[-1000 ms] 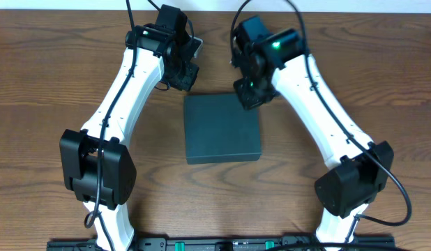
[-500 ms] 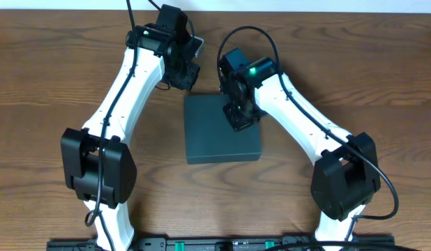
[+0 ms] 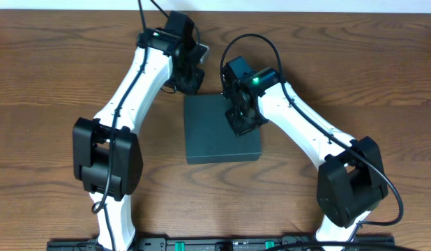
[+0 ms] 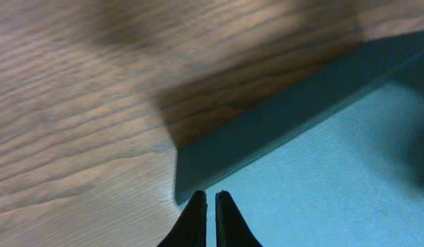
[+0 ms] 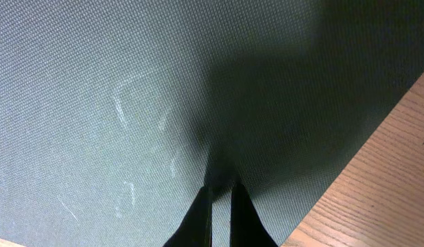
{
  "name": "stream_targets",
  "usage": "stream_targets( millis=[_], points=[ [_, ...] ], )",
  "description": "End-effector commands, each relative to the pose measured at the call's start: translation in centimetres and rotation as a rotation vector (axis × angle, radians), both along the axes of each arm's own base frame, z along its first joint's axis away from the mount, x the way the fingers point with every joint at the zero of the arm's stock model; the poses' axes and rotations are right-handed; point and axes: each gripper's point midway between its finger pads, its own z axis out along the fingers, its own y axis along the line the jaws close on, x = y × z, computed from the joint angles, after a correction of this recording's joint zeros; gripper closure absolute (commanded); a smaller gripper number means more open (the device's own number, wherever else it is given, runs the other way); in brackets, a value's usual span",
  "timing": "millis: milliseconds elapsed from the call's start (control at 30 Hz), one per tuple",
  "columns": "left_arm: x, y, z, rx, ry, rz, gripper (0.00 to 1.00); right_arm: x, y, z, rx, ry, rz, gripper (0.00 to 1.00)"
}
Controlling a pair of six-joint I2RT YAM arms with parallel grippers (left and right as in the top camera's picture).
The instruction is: Pack container
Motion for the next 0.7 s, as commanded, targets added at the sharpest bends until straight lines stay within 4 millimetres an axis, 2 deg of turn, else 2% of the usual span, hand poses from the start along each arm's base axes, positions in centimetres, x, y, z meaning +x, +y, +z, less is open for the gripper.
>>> stream_targets(
  millis=[0, 267, 667],
  points=[
    [-0.7, -1.1, -1.2, 0.004, 0.033, -0.04, 0.94, -1.3, -0.3, -2.6, -0.03, 0.061, -0.006, 0.99],
    [-1.4, -1.8, -1.7, 0.01, 0.05, -0.06, 0.94, -1.8, -0.9, -4.0, -0.037, 0.073, -0.025, 0.99],
    [-4.2, -0.8, -5.3, 0.044, 0.155, -0.06, 0.94, -1.6, -0.7, -4.0, -0.032, 0.064, -0.024, 0.99]
  ],
)
